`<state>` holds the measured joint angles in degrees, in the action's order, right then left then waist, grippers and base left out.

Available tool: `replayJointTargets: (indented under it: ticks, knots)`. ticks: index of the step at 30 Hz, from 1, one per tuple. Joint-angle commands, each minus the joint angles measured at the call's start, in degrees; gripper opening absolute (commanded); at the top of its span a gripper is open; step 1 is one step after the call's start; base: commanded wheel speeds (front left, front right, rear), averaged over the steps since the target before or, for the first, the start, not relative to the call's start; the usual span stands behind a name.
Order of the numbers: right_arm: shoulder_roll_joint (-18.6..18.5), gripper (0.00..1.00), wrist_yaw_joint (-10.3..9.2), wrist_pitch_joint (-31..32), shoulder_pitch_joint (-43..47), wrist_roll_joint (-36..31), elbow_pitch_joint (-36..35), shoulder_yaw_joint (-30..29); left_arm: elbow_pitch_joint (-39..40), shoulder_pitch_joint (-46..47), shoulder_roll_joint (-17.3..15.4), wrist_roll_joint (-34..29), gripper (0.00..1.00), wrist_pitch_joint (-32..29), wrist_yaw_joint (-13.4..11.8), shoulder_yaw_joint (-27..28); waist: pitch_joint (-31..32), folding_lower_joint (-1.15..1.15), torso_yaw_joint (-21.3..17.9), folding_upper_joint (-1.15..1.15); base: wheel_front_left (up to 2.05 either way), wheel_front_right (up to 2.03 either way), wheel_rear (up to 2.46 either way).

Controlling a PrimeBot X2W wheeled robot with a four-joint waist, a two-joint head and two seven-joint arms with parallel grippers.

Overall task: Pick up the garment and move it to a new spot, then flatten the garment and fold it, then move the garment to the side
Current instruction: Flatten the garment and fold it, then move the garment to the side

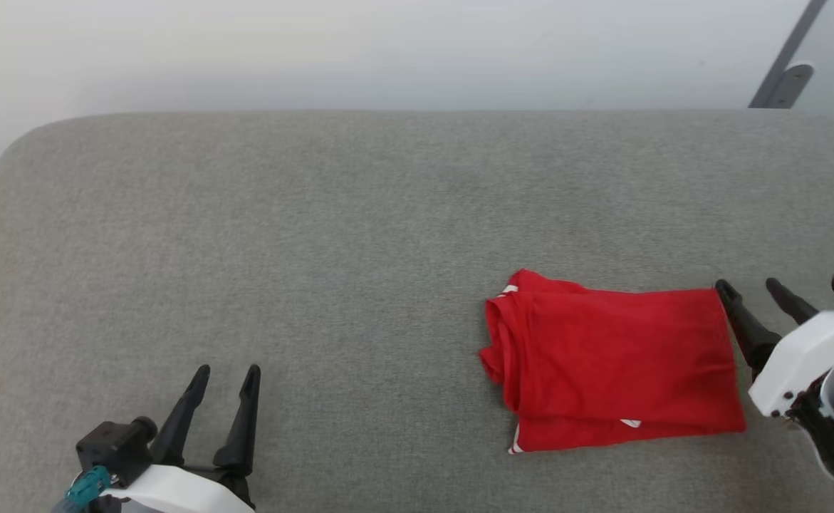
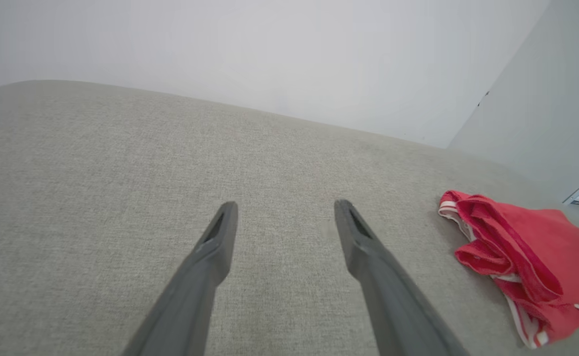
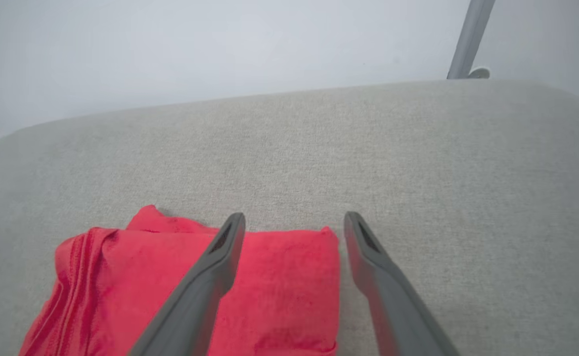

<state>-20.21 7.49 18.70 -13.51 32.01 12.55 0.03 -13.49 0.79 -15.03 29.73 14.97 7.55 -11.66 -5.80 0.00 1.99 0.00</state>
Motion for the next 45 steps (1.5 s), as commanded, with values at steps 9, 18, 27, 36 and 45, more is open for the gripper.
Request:
replayJointTargets:
  ticks: [9, 18, 27, 36, 45]
  knots:
    - [1.8, 1.0, 0.0, -26.1, 0.8, -3.5, 10.8, 3.3, 0.9, -2.5, 0.7, -0.9, 1.0, 0.3, -0.1, 3.1, 2.8, 0.0, -1.6, 0.0, 0.0, 0.0, 0.0]
    - [4.3, 1.0, -0.01, -33.7, 4.9, -7.3, 12.4, 1.9, 3.9, -6.5, 1.5, -3.5, 1.0, 0.3, -0.1, 5.2, 5.3, 0.0, -1.0, 0.0, 0.0, 0.0, 0.0]
    - [6.3, 1.0, 0.0, -33.9, 11.3, -9.7, 5.8, -2.2, 7.8, -10.5, 2.0, -5.5, 1.0, 0.3, -0.1, 7.1, 6.2, 0.0, -0.5, 0.0, 0.0, 0.0, 0.0]
    - [8.5, 1.0, 0.0, -32.5, 16.8, -11.1, -0.6, -5.7, 11.7, -15.1, 3.0, -6.8, 1.0, 0.3, -0.1, 9.1, 6.2, 0.0, -0.3, 0.0, 0.0, 0.0, 0.0]
    - [9.5, 1.0, 0.0, -30.1, 17.8, -11.7, -2.9, -6.6, 12.1, -14.8, 3.2, -7.0, 1.0, 0.3, -0.1, 9.2, 6.1, 0.0, 0.1, 0.0, 0.0, 0.0, 0.0]
